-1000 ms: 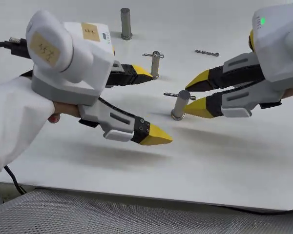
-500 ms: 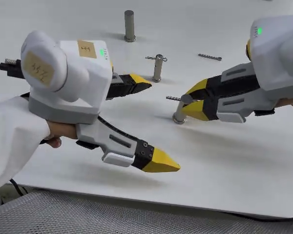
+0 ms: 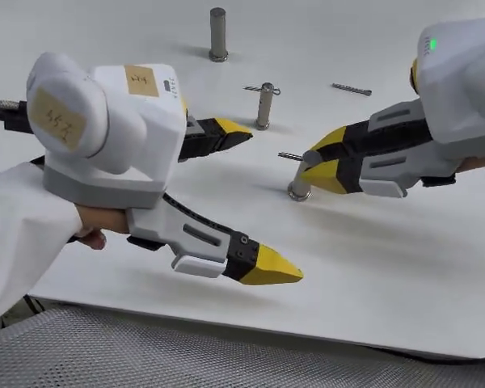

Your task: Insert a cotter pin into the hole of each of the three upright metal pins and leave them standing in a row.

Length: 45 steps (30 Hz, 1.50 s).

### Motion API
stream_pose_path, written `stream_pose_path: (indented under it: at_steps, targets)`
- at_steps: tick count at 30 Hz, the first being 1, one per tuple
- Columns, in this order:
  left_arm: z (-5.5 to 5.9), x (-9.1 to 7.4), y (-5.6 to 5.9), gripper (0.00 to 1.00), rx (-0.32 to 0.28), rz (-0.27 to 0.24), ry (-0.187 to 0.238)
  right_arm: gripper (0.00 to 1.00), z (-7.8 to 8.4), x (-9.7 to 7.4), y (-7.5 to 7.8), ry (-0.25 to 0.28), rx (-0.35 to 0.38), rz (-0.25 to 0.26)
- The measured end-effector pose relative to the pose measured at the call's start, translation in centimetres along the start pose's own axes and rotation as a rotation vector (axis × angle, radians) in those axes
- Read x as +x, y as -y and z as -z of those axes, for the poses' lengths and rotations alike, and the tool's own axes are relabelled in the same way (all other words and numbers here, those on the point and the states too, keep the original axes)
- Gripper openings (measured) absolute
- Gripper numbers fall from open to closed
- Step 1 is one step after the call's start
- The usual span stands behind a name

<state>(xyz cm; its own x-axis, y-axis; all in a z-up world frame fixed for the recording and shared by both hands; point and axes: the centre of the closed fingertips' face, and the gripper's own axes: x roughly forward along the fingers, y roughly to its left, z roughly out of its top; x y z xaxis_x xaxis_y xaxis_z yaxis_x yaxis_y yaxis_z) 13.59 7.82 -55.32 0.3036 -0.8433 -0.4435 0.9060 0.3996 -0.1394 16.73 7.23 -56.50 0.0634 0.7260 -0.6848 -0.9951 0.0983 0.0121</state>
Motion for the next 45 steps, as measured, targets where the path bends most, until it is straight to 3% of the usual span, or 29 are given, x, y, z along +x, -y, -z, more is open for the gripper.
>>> stream_pose_path:
  at_steps: [5,13,18,20,21,30,34,45]
  targets:
    - [0.1,-0.1,0.1,0.95,0.004,-0.004,-0.006,0.07,0.1,-0.6,0.8,-0.005,-0.021,-0.004]
    - [0.3,0.0,0.5,0.95,-0.002,0.001,-0.023,0.07,0.1,-2.1,5.1,0.007,-0.061,0.023]
    - [0.3,0.1,1.4,0.99,0.005,0.02,-0.039,0.07,0.3,-2.3,6.1,-0.005,-0.099,0.01]
    - [0.1,0.1,1.5,0.99,-0.01,0.017,-0.028,0.07,0.8,-2.3,7.5,-0.01,-0.11,0.001]
    - [-0.1,0.1,1.6,0.99,-0.024,0.016,-0.013,0.07,0.8,-2.4,6.8,-0.012,-0.111,-0.004]
    - [0.1,0.3,1.9,0.99,-0.069,0.01,-0.008,0.07,1.2,-1.7,8.8,-0.021,-0.123,-0.016]
    - [-0.3,0.4,2.0,0.99,-0.075,0.017,0.006,0.07,1.6,-1.4,9.3,-0.022,-0.112,-0.025]
    - [-0.3,0.5,1.8,0.98,-0.077,0.013,-0.003,0.08,1.5,-1.3,9.7,0.012,-0.095,-0.053]
